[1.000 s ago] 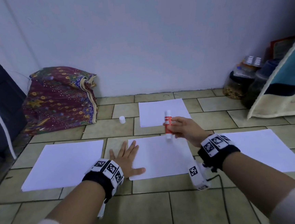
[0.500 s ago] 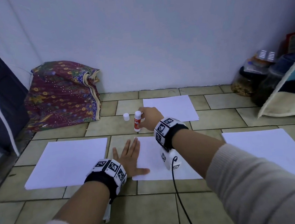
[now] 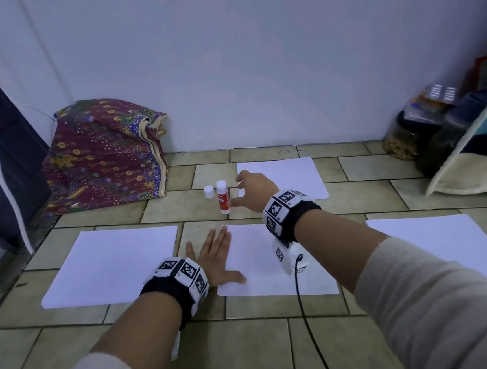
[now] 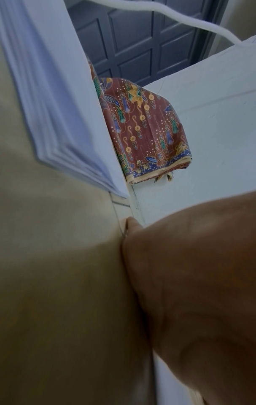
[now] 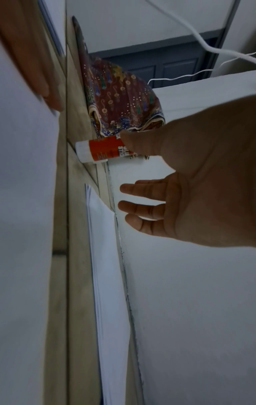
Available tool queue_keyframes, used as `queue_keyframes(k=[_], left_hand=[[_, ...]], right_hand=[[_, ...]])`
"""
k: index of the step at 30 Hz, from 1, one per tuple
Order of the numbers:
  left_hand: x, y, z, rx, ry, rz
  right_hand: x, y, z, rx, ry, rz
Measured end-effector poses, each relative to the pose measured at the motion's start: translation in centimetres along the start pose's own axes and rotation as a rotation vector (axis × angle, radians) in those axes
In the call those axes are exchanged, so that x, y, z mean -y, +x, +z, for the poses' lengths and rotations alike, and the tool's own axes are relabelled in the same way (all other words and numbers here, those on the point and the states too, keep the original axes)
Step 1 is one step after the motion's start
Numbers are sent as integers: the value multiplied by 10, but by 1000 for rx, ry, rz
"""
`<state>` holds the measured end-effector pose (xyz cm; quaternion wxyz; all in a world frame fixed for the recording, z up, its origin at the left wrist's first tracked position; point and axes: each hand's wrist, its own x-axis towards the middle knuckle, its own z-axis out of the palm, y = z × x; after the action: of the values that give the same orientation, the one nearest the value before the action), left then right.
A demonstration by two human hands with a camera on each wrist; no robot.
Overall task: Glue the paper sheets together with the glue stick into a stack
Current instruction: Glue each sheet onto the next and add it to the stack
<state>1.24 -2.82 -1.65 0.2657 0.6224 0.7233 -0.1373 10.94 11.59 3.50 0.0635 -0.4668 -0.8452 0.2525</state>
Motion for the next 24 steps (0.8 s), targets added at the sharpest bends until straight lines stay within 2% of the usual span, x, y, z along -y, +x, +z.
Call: queue_keyframes(k=[5,7,12,15,19,24], left_hand=[[1,-1,0,8,29,2],[0,-3,-1,7,27,2],[0,-7,-2,16,19,5],[0,-6,0,19,34,1],[0,-8,-2,20,29,24],[3,-9,-3,10,20,71]], right_hand=[[-30,-27,-17,-65,96,44],[-46,-41,-27,-50,96,66],[-98,-87,-54,218,-122,224],[-133,-114,-69,305,-249,366],[-172,-148,-84,278,-319,501],[-204,-176,-84,242,-312,596]])
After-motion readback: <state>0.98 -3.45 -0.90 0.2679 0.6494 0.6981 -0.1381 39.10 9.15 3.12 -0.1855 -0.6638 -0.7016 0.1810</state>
